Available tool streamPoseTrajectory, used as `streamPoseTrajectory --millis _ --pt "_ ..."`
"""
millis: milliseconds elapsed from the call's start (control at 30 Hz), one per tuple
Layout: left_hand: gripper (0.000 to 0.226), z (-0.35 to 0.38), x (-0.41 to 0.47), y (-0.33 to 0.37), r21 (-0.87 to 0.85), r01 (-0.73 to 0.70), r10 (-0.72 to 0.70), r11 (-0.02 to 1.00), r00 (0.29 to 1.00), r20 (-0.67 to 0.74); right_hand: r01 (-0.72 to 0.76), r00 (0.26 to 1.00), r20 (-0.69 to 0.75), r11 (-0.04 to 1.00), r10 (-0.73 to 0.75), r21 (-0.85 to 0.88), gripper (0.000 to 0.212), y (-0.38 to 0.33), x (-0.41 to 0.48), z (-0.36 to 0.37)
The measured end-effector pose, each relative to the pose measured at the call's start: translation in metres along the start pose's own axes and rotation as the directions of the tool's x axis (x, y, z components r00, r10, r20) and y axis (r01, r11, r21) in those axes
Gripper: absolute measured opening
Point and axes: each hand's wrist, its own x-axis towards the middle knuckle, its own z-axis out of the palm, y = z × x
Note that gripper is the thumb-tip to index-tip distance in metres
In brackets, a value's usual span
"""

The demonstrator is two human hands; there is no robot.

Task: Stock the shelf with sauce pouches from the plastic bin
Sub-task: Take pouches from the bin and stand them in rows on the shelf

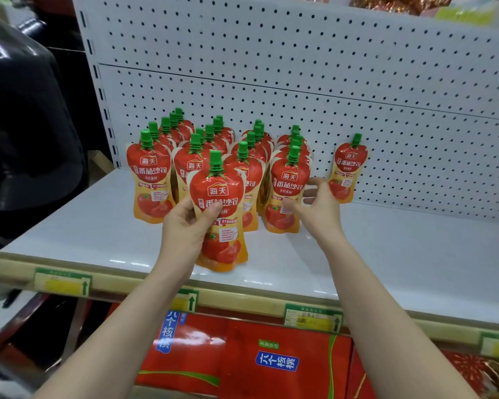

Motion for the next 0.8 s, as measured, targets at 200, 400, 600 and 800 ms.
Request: streamPoseTrajectory --millis 200,400,600,800 --pt "0.022 0.040 -0.008 0.000 0.055 -0.024 0.014 0.998 0.984 0.177 0.186 0.962 0.151 0.951 -0.228 0.246 0.015 -0.052 -0.039 -0.043" --pt "0.026 0.106 -0.015 -0.013 0.064 -0.002 -0.018 0.998 0.950 0.312 0.205 0.901 0.337 0.953 -0.273 0.224 0.013 -0.036 -0.032 -0.091" --pt "0.050 0.150 -0.019 -0.052 0.261 -0.081 -0.011 0.962 0.943 0.333 0.118 0.962 0.221 0.977 -0.157 0.178 0.015 0.005 0.017 -0.135" --pt "0.056 0.196 0.000 -0.081 0.556 -0.174 -0.050 0.813 0.930 0.363 0.135 0.970 0.193 0.988 -0.148 0.080 0.020 0.029 0.089 -0.129"
